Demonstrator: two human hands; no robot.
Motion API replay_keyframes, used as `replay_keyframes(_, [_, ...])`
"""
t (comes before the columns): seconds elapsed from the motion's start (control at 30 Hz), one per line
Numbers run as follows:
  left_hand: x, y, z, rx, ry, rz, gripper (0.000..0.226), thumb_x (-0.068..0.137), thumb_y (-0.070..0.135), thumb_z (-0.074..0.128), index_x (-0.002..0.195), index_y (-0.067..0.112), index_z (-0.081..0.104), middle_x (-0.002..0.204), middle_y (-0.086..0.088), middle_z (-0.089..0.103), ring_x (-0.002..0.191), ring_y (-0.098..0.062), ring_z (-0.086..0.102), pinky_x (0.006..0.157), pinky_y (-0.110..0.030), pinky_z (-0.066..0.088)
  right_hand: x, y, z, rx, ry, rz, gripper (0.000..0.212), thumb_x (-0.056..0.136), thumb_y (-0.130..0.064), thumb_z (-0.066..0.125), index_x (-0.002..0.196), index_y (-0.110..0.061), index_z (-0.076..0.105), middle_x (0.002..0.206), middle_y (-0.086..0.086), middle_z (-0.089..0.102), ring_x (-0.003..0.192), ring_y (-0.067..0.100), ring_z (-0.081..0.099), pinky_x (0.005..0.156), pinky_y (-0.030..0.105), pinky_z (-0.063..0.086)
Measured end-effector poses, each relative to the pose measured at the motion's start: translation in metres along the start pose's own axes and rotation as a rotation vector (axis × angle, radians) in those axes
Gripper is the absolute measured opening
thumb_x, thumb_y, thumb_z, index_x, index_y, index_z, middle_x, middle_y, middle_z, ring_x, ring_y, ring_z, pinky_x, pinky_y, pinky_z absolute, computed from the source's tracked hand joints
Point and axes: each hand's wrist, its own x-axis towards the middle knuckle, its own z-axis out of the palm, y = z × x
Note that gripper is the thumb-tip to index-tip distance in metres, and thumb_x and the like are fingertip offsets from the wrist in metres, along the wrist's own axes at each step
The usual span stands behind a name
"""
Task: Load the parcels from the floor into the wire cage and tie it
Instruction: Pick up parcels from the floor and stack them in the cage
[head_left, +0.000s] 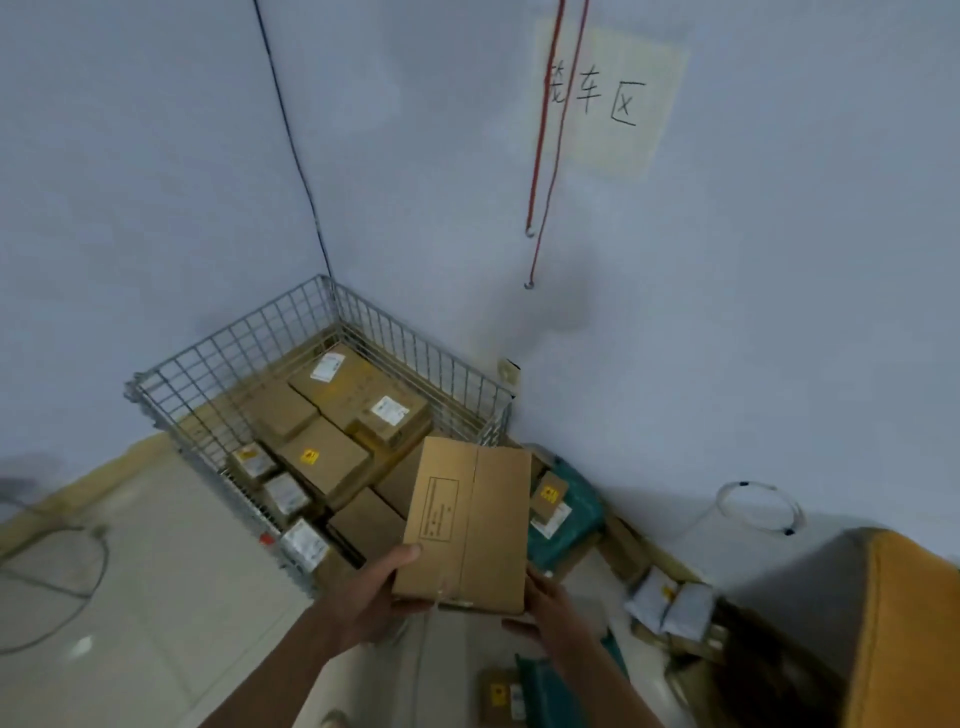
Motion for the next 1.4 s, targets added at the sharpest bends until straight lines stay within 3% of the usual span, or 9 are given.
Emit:
replay_keyframes(0.13, [-0.013, 0.035, -0.072, -0.1, 0.038, -0.012, 0.078, 0.076, 0.046, 0.088, 0.14, 0.018, 0.054, 0.137, -0.016, 0.065, 0.129, -0.039, 0.059, 0.109, -0.055, 0.048, 0.003, -0.031, 0.08, -0.044, -0.004, -0.027, 0.04, 0.103, -0.041, 0.054, 0.141, -0.031, 0.056, 0.11, -0.002, 0.075, 0.104, 0.02, 0.071, 0.09, 0.043, 0.06])
replay_keyframes(0.33, [-0.014, 0.075, -0.143, -0.175, -0.01, -0.036, 0.054, 0.088, 0.036, 0.069, 0.138, 0.024, 0.055, 0.127, -0.01, 0.072, 0.125, -0.039, 0.061, 0.106, -0.058, 0.049, 0.0, -0.06, 0.16, -0.037, 0.073, 0.002, 0.036, 0.107, -0.036, 0.047, 0.142, -0.031, 0.053, 0.111, -0.002, 0.07, 0.095, 0.016, 0.068, 0.086, 0.037, 0.061])
replay_keyframes(0.47, [-0.008, 0.099, -0.158, -0.142, -0.038, -0.043, 0.075, 0.068, 0.041, 0.093, 0.133, 0.027, 0.06, 0.132, -0.009, 0.069, 0.127, -0.039, 0.059, 0.104, -0.059, 0.05, 0.003, -0.067, 0.18, 0.046, 0.117, 0.013, 0.032, 0.106, -0.036, 0.05, 0.136, -0.033, 0.058, 0.112, -0.002, 0.069, 0.099, 0.018, 0.067, 0.09, 0.041, 0.06])
replay_keyframes(0.67, [0.008, 0.117, -0.175, -0.158, -0.007, -0.056, 0.05, 0.089, 0.037, 0.067, 0.137, 0.025, 0.056, 0.135, -0.01, 0.066, 0.124, -0.037, 0.063, 0.104, -0.055, 0.052, 0.035, -0.081, 0.196, 0.012, 0.09, 0.007, 0.025, 0.106, -0.035, 0.05, 0.129, -0.036, 0.06, 0.116, -0.002, 0.067, 0.102, 0.018, 0.065, 0.096, 0.044, 0.058])
replay_keyframes(0.77, [0.014, 0.124, -0.191, -0.153, 0.062, -0.077, 0.053, 0.09, 0.039, 0.07, 0.139, 0.027, 0.055, 0.137, -0.01, 0.066, 0.124, -0.037, 0.063, 0.105, -0.056, 0.051, 0.062, -0.084, 0.205, 0.009, 0.05, 0.042, 0.031, 0.104, -0.036, 0.054, 0.133, -0.03, 0.061, 0.117, -0.002, 0.069, 0.103, 0.018, 0.066, 0.095, 0.045, 0.058])
replay_keyframes(0.93, [0.022, 0.135, -0.223, -0.07, 0.07, -0.112, 0.054, 0.093, 0.046, 0.068, 0.139, 0.023, 0.055, 0.134, -0.013, 0.068, 0.123, -0.037, 0.064, 0.106, -0.056, 0.051, 0.096, -0.075, 0.236, 0.016, 0.072, 0.125, 0.042, 0.104, -0.039, 0.053, 0.144, -0.028, 0.052, 0.12, 0.002, 0.069, 0.102, 0.02, 0.068, 0.076, 0.034, 0.06])
replay_keyframes(1.1, [0.053, 0.154, -0.265, 0.1, 0.113, -0.203, 0.092, 0.054, 0.061, 0.094, 0.132, 0.025, 0.061, 0.123, -0.008, 0.074, 0.112, -0.032, 0.071, 0.096, -0.05, 0.057, 0.111, -0.071, 0.273, 0.084, 0.236, 0.158, 0.024, 0.106, -0.033, 0.048, 0.129, -0.03, 0.057, 0.108, 0.005, 0.071, 0.092, 0.025, 0.067, 0.073, 0.036, 0.056])
replay_keyframes(1.33, [0.102, 0.187, -0.344, 0.302, 0.034, -0.235, 0.109, 0.023, 0.075, 0.093, 0.113, 0.019, 0.07, 0.109, -0.008, 0.075, 0.1, -0.028, 0.073, 0.076, -0.042, 0.063, 0.114, -0.054, 0.373, 0.152, 0.501, 0.097, 0.024, 0.107, -0.022, 0.048, 0.119, -0.02, 0.068, 0.099, 0.012, 0.075, 0.097, 0.037, 0.07, 0.087, 0.05, 0.06])
replay_keyframes(1.4, [0.104, 0.204, -0.363, 0.344, 0.016, -0.238, 0.108, 0.019, 0.078, 0.091, 0.109, 0.022, 0.07, 0.109, -0.009, 0.073, 0.101, -0.029, 0.071, 0.075, -0.042, 0.063, 0.109, -0.051, 0.402, 0.17, 0.576, 0.115, 0.021, 0.106, -0.02, 0.049, 0.113, -0.026, 0.068, 0.099, 0.009, 0.074, 0.1, 0.037, 0.069, 0.091, 0.052, 0.058])
